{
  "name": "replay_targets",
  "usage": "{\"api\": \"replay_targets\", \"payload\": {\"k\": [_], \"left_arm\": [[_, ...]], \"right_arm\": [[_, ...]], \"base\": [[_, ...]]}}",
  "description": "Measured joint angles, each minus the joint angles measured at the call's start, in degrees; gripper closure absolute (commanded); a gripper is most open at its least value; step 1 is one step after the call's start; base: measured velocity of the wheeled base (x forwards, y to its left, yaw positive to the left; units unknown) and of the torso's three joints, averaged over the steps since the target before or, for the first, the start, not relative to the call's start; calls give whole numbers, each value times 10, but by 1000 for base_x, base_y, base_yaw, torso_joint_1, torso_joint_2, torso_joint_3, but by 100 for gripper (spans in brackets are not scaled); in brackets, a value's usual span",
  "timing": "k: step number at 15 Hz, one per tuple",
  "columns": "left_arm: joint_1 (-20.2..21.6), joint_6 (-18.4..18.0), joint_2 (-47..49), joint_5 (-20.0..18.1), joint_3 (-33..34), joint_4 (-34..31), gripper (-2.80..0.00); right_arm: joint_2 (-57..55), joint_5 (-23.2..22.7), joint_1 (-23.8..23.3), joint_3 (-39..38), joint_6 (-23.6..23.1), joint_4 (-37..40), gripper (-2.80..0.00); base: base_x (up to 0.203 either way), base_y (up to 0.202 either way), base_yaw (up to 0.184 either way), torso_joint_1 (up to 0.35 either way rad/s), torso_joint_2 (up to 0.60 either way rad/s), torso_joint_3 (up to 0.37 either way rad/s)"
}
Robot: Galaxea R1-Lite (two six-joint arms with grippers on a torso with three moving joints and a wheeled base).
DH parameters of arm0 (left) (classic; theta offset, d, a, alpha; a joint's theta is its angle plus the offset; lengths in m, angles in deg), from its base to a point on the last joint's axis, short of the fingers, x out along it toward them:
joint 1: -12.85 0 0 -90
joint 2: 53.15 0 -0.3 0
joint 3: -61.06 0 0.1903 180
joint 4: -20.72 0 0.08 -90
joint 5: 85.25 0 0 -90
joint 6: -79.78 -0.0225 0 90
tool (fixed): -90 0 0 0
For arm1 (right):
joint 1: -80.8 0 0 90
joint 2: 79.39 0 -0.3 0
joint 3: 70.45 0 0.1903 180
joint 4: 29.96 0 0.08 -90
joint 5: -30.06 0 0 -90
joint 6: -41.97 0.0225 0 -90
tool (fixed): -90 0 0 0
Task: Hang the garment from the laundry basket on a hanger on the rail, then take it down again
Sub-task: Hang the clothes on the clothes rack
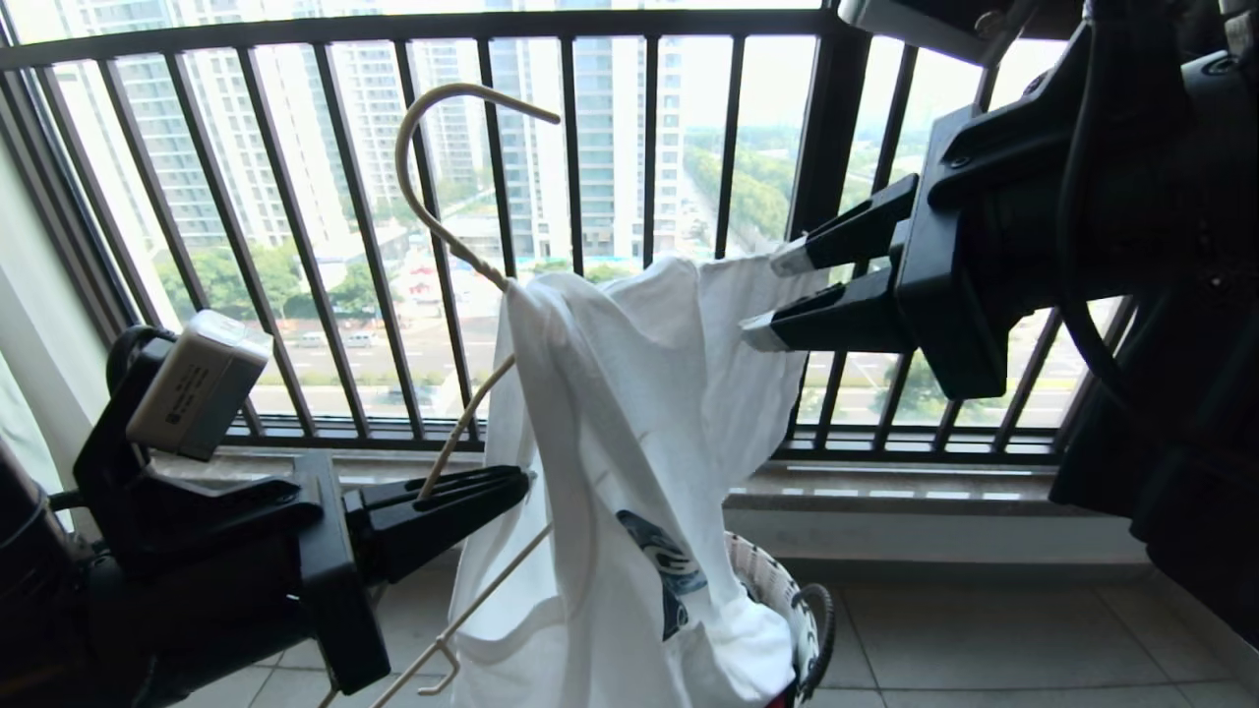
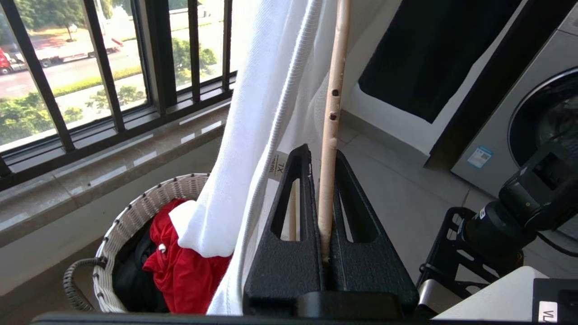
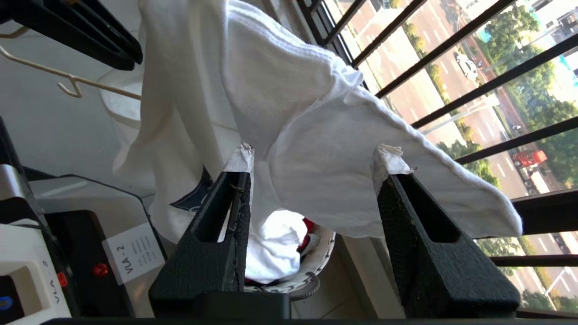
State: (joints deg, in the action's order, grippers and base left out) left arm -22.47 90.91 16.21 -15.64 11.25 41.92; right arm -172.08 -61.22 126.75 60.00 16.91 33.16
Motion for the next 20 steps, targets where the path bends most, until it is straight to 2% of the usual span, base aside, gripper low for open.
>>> {"api": "replay_targets", "payload": {"k": [2,5,7,11,15,19,20], "left_arm": [[8,0,-1,-21,8,0,0],[11,-1,-4,-28,13,-15,0],[10,-1,-15,-47,12,-34,0],[9,-6,-37,-51,8,-54,0],[-2,-6,-53,-51,9,-55,0],[-10,-6,-66,-51,8,-52,0],[-10,-6,-69,-51,7,-52,0]], "right_arm": [[-17,-33,1,11,-12,-6,-280],[-38,-45,1,16,-30,-19,-280],[-48,-50,1,17,-37,-20,-280],[-59,-65,1,18,-48,-18,-280],[-62,-111,1,16,-57,-17,-280],[-69,-202,-10,23,-58,-21,-280],[-72,-215,-13,26,-58,-21,0]], "base": [[0,0,0,0,0,0],[0,0,0,0,0,0],[0,0,0,0,0,0],[0,0,0,0,0,0],[0,0,0,0,0,0],[0,0,0,0,0,0],[0,0,0,0,0,0]]}}
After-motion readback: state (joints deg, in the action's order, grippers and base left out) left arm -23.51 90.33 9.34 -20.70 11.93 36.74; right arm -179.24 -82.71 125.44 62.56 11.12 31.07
